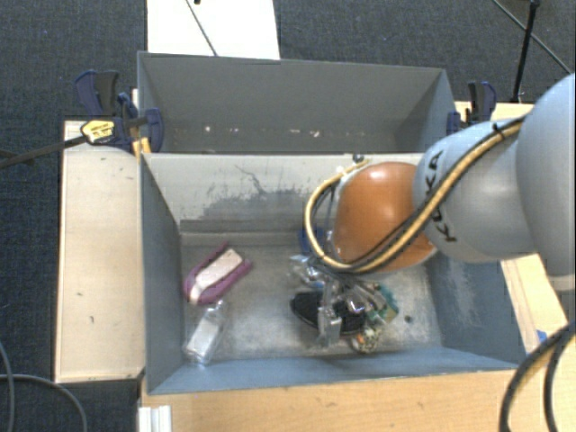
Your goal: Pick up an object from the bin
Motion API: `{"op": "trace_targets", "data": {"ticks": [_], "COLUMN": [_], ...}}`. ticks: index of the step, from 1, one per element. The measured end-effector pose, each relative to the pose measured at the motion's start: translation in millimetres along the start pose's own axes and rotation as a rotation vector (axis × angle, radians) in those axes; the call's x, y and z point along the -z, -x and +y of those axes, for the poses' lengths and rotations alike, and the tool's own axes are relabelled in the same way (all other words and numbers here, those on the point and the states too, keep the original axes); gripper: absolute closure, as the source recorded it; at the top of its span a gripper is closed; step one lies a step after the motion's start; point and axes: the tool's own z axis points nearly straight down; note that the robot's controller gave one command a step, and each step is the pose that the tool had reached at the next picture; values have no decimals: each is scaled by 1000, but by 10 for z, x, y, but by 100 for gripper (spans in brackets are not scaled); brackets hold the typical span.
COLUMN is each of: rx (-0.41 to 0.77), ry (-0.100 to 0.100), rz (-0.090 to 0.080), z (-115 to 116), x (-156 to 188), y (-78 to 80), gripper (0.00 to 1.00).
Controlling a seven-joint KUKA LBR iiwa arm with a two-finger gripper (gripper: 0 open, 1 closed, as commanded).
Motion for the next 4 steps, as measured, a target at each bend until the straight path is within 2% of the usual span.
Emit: {"op": "trace_targets", "data": {"ticks": [1,2,3,4], "rx": [-4,-7,-24,289], "ry": [2,2,1,0], "rz": [-1,-1,-1,-6], "z": [21,20,-175,-138], "x": [3,4,273,805], "y": [9,9,-277,-363], "gripper": [100,0,0,0]}}
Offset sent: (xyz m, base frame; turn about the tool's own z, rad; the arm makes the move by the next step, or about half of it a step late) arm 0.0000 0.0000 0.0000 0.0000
